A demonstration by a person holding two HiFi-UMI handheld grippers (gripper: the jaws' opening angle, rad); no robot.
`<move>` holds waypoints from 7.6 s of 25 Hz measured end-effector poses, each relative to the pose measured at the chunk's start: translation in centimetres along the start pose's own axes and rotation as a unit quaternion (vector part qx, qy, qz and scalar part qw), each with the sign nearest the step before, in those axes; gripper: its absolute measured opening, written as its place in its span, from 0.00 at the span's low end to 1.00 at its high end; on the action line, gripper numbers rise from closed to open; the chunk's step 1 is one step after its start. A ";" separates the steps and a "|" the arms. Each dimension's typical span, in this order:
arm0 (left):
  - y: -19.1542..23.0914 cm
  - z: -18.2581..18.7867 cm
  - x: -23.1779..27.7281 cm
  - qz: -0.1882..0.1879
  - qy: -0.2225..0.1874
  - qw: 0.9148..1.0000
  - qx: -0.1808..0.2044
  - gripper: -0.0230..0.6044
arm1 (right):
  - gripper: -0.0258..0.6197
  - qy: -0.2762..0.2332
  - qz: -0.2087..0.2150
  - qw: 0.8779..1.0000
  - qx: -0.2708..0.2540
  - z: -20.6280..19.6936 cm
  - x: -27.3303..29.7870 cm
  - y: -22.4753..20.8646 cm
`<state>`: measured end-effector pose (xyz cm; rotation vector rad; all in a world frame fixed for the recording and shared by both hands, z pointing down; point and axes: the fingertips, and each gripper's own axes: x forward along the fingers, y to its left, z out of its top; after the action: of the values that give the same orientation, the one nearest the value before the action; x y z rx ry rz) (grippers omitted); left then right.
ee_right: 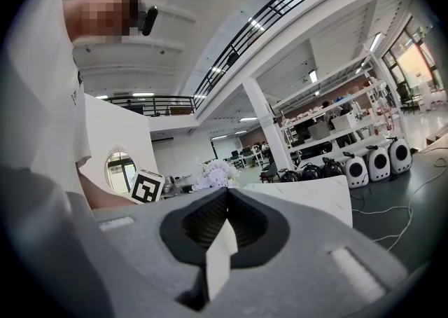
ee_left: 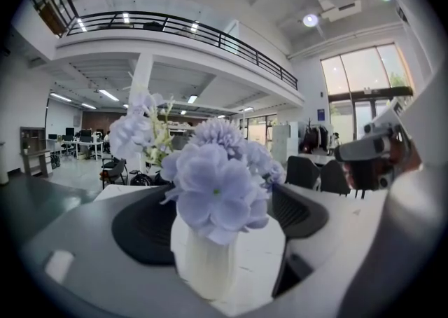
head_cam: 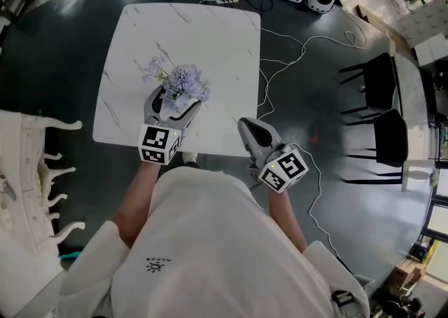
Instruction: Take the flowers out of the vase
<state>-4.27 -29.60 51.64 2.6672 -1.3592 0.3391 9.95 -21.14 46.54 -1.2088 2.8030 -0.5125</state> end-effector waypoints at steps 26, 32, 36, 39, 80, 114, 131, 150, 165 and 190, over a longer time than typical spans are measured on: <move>0.9 1.5 -1.1 0.012 -0.034 0.999 -0.017 0.30 | 0.04 0.004 0.000 1.000 0.000 -0.4 -0.1 0.2; 1.2 2.1 -1.4 0.013 -0.041 0.999 -0.015 0.27 | 0.04 0.004 0.002 1.000 -0.003 -0.2 0.1 0.6; 1.3 2.5 -1.7 0.011 -0.047 0.999 -0.012 0.26 | 0.04 0.003 0.002 1.000 -0.004 -0.2 0.1 0.9; 1.2 2.7 -1.8 0.013 -0.050 0.999 -0.011 0.24 | 0.04 0.003 0.001 1.000 -0.004 -0.4 -0.2 0.9; 1.1 6.1 -3.5 0.019 -0.095 0.995 0.007 0.11 | 0.04 -0.003 0.006 1.000 -0.009 -0.5 -0.7 2.0; 1.1 11.1 -6.4 0.031 -0.153 0.988 -0.009 0.11 | 0.04 -0.010 0.018 1.000 -0.015 0.0 -2.2 3.0; 1.0 13.7 -6.9 0.031 -0.174 0.984 0.003 0.11 | 0.04 -0.015 0.021 1.000 -0.016 0.1 -2.3 3.2; -0.2 18.4 -7.9 0.029 -0.216 0.976 -0.011 0.10 | 0.04 -0.020 0.026 0.999 -0.016 0.7 -3.0 2.2; -1.2 21.8 -10.8 0.040 -0.256 0.966 -0.024 0.10 | 0.04 -0.021 0.037 0.999 -0.017 0.6 -3.7 2.3; 1.6 20.0 -16.3 0.116 -0.252 0.960 -0.037 0.10 | 0.04 -0.012 0.071 0.997 -0.022 0.6 -2.7 3.8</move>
<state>-12.05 -22.11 28.16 2.6358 -1.7819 -0.3983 9.25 -16.97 44.50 -1.0043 2.8671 -0.4247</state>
